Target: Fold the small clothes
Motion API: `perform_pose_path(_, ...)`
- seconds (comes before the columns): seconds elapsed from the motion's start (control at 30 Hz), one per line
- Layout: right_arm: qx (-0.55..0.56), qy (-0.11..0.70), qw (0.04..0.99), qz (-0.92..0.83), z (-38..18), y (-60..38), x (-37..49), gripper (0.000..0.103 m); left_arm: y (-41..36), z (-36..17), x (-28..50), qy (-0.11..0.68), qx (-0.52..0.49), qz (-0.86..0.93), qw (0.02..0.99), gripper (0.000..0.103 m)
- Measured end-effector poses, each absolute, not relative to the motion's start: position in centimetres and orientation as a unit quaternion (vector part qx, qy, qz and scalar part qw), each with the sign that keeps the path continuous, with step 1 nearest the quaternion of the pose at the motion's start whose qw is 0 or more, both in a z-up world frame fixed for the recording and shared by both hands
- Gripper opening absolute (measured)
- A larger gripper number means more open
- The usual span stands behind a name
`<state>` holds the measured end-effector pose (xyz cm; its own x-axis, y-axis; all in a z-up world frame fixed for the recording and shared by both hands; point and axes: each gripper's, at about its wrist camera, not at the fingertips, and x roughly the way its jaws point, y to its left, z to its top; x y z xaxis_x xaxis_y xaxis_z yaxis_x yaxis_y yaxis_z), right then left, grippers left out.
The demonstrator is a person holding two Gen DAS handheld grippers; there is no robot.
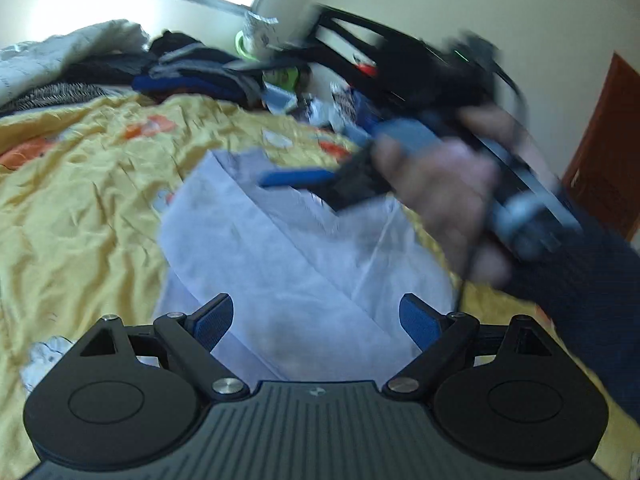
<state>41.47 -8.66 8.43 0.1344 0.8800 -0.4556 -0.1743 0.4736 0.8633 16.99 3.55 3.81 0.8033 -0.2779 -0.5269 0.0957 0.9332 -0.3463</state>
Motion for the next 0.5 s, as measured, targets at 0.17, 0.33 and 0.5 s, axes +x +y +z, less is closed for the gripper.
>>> perform_pose_path(0.17,0.275,0.572,0.677,0.373,4.1,-5.2,44.0,0.089,3.4,1.2,18.4,0.371,-0.138,-0.06,0.917,0.091)
perform_pose_path(0.33,0.277,0.578,0.667,0.379,1.5,-6.2,44.3,0.075,2.9,0.7,18.4,0.37,-0.12,-0.057,0.919,0.092)
perform_pose_path(0.5,0.237,0.568,0.707,0.348,3.6,-7.5,42.6,0.073,2.6,0.7,18.3,0.372,-0.112,-0.056,0.92,0.094)
